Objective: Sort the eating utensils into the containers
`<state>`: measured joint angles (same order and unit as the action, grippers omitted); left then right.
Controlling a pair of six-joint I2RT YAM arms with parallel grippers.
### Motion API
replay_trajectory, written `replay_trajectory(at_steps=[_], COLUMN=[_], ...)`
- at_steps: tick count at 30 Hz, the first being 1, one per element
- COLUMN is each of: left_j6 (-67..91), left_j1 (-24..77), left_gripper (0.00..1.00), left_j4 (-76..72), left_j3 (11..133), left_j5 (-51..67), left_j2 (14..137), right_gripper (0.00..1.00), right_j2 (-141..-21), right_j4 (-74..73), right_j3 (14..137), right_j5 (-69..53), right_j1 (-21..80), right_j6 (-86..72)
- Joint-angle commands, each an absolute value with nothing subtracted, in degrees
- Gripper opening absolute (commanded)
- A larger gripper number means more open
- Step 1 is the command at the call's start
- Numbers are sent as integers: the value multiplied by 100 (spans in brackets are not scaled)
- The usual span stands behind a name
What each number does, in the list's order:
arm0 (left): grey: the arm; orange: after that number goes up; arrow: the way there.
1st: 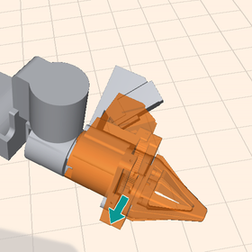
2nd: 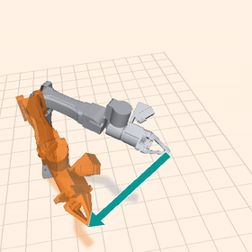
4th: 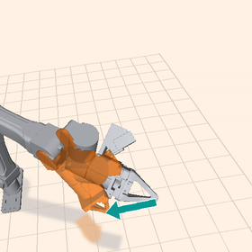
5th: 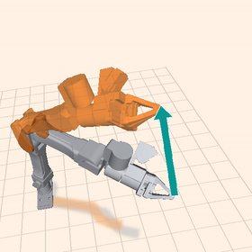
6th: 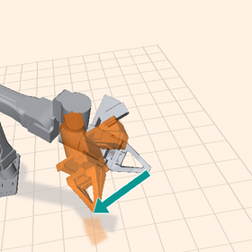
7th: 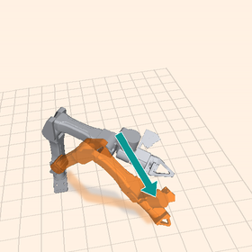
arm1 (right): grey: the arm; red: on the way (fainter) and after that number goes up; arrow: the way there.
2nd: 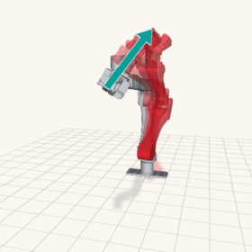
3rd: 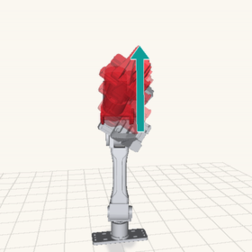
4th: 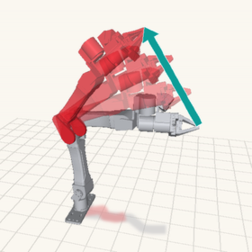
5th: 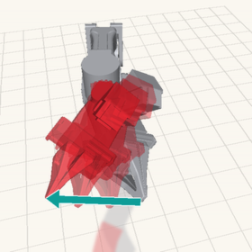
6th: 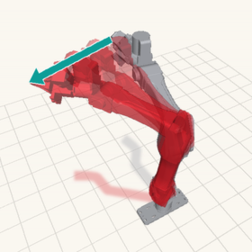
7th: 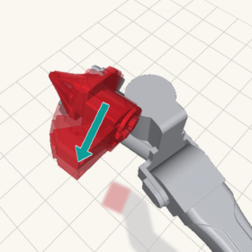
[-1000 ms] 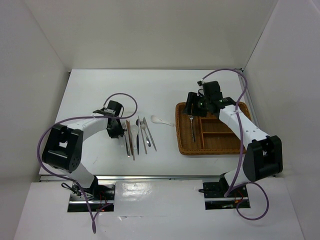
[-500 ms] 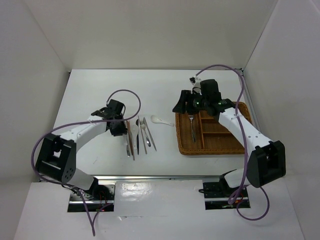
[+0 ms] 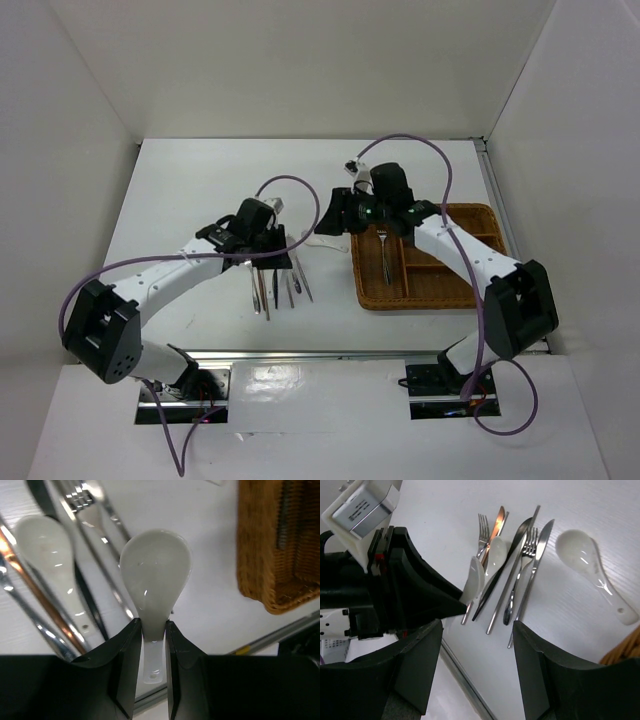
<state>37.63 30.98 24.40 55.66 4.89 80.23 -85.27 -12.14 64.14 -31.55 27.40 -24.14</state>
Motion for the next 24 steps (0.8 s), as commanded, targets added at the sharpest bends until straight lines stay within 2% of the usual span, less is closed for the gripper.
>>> replay_trajectory(at_steps=[1,16,21,24], left_j6=[3612,3551,3498,3498], left_j1=[3313,3665,3771,3771], left_gripper=[16,16,16,16], left_j4=[2039,1934,1934,1872], left_j3=[5994,6565,6618,6565], left_j5=[773,1072,1072,1072], left_j2=[7998,8367,8367,8367], right_gripper=[66,67,55,52], right_j2=[-8622,-8622,-8736,-8789], right_j4=[-615,-457,-404,-457], right_j3=[6398,6073,6021,6073], right_j5=[-3357,-2928,-2593,-2470], right_j1=[2908,3138,3138,3138], right_j6=[-2549,-2496,-2742,-2742])
